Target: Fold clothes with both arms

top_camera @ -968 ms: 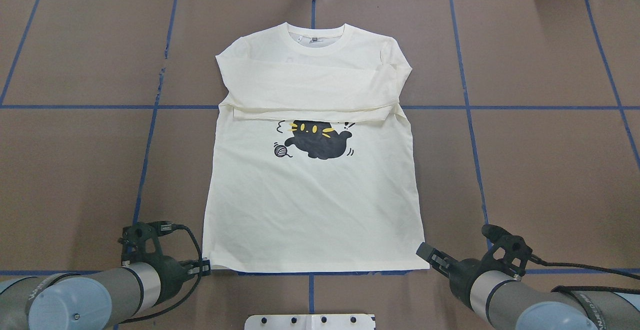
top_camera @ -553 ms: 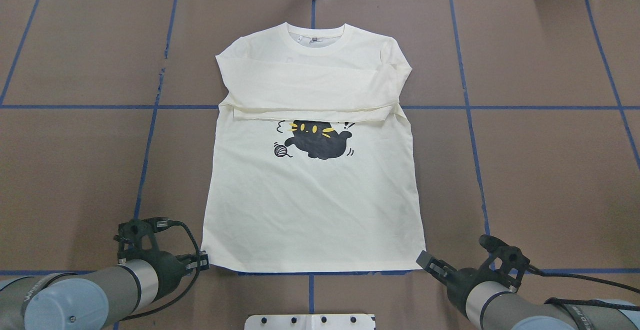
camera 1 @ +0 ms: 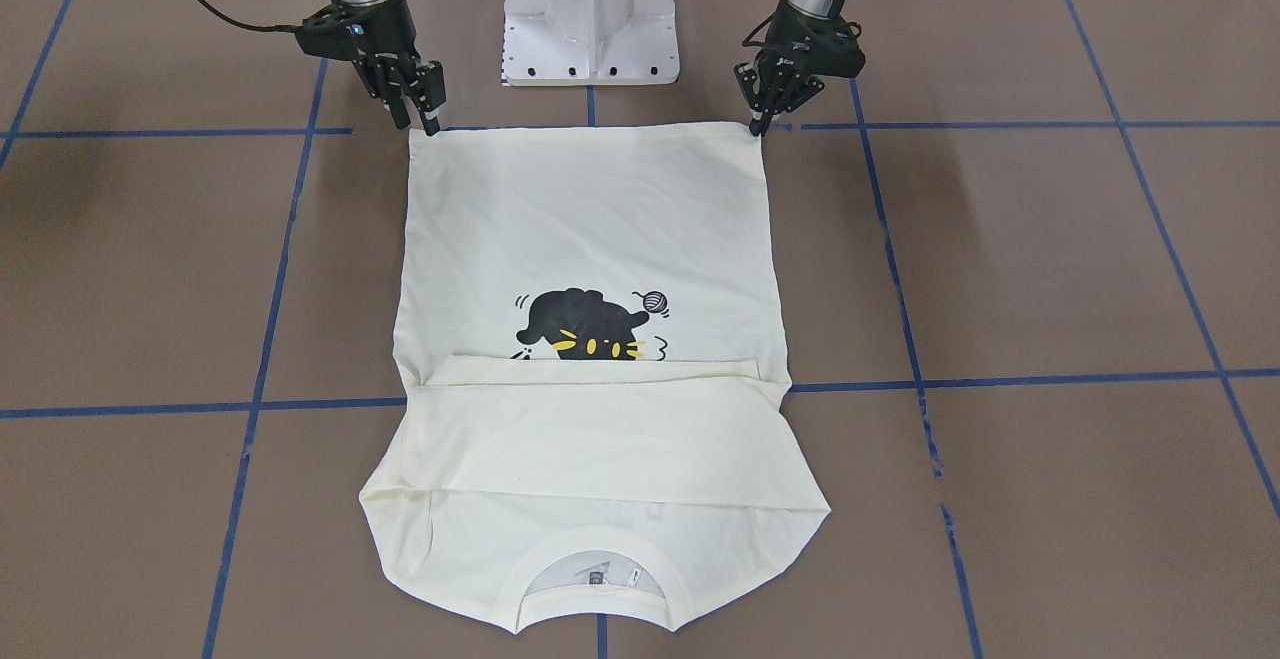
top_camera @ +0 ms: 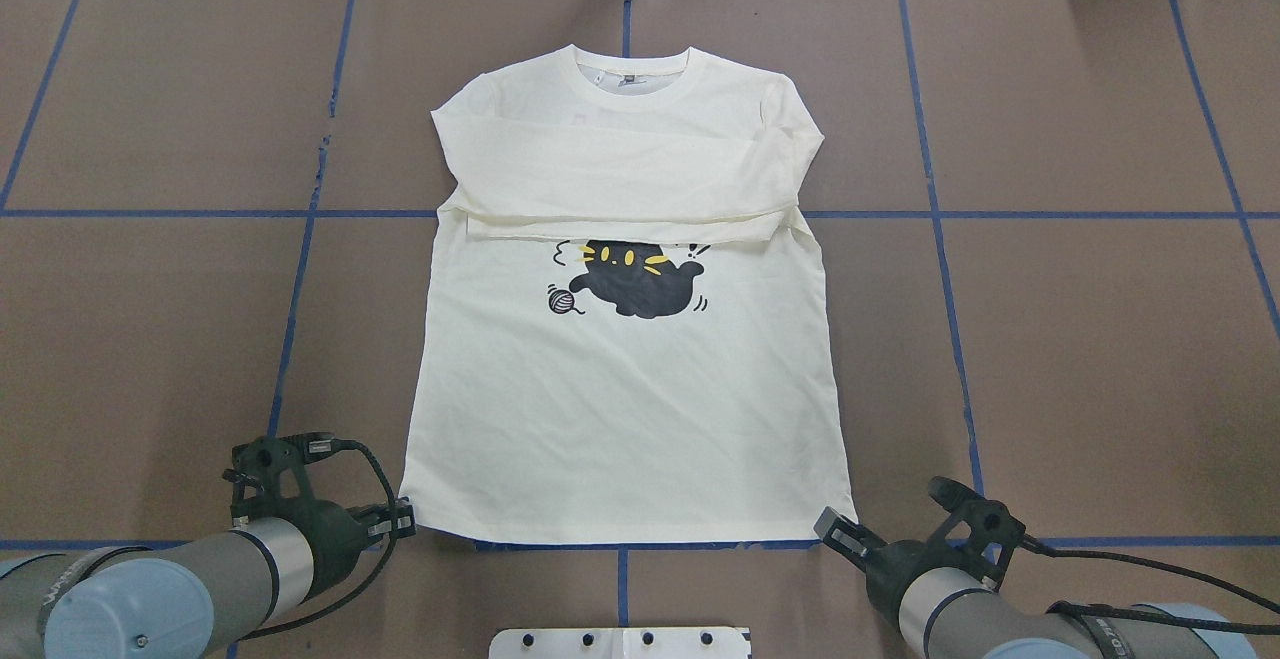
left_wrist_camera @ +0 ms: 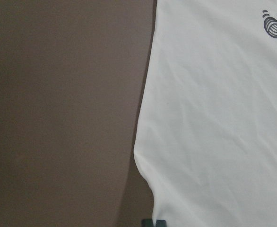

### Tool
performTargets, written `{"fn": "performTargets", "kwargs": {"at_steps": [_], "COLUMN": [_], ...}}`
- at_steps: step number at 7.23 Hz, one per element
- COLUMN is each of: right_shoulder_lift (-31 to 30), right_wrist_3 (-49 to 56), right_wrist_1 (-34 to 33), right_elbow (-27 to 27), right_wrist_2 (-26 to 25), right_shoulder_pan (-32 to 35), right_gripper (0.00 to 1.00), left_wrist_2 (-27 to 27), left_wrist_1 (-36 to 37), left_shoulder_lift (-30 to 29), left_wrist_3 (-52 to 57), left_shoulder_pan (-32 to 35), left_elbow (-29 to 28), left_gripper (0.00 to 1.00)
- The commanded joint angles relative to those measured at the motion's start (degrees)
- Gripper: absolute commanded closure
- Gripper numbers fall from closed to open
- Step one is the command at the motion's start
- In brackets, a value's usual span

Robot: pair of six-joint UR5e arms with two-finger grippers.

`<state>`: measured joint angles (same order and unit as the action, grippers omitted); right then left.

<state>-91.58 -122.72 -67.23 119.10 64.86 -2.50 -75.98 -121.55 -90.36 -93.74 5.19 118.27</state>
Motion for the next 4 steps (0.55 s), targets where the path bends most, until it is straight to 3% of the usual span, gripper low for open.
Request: {"fn": "performTargets", "kwargs": {"at_steps": [1, 2, 3, 4], "right_shoulder_lift": [-0.2, -0.4, -0.4, -0.1], "right_wrist_3": [0.6, 0.8, 0.8, 0.8], "right_wrist_1": [-0.1, -0.1, -0.1, -0.1], "right_elbow": [-0.5, -0.4, -0.2, -0.2], "right_wrist_2": [0.1, 0.3, 0.4, 0.4], "right_shoulder_pan": [0.3, 0.6, 0.6, 0.6], "right_gripper": [0.44, 0.45, 0.65, 1.00], "left_wrist_2": [0.0, 0.0, 0.0, 0.0], "left_wrist_1": [0.0, 0.0, 0.0, 0.0], "left_shoulder_lift": [0.0, 0.0, 0.0, 0.0], "left_wrist_3": [0.0, 0.0, 0.0, 0.0], "left_shoulder_pan": [0.0, 0.0, 0.0, 0.0], "left_elbow": [0.0, 0.0, 0.0, 0.0], "left_gripper": [1.00, 1.00, 1.00, 1.00]}}
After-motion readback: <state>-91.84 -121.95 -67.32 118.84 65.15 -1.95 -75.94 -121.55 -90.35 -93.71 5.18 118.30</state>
